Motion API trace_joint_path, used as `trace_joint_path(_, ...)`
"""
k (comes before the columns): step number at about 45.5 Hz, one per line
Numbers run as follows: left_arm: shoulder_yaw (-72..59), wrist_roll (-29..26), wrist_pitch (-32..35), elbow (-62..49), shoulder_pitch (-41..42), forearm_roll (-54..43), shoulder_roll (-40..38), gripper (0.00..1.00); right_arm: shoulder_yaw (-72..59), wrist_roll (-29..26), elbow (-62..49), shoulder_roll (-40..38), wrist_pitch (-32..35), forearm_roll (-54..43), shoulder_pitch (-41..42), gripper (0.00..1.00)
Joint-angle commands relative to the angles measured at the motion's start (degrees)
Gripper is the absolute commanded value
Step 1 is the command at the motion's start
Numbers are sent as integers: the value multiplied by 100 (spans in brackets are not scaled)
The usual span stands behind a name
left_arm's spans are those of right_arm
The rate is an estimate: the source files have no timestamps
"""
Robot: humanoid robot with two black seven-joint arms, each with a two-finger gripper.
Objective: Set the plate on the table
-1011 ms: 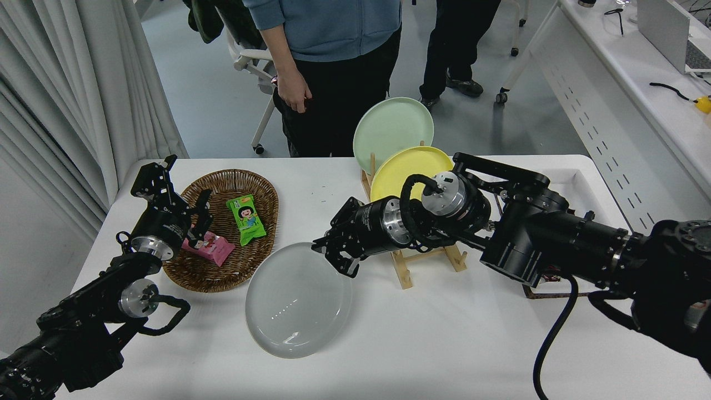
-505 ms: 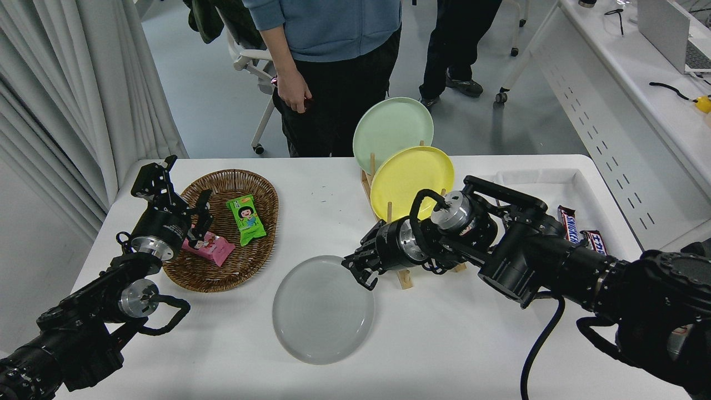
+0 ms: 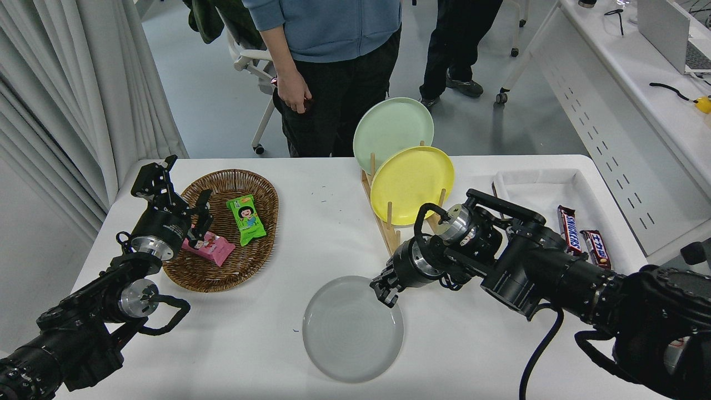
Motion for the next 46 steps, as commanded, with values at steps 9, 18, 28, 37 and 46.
trace_joint_path(9, 1, 0, 0, 0, -3, 0, 0, 100, 286, -9, -86, 1, -467, 132, -50, 0)
trace_joint_path(18, 1, 0, 0, 0, 6, 0, 0, 100, 277, -9, -86, 1, -467, 132, -191, 0)
trace_joint_path(28, 1, 0, 0, 0, -3, 0, 0, 100, 286, -9, -86, 1, -467, 141, -217, 0)
trace_joint_path(37, 1, 0, 0, 0, 6, 0, 0, 100, 312, -9, -86, 1, -467, 132, -208, 0)
trace_joint_path(46, 1, 0, 0, 0, -3, 0, 0, 100, 321, 0, -112, 1, -467, 132, -208, 22)
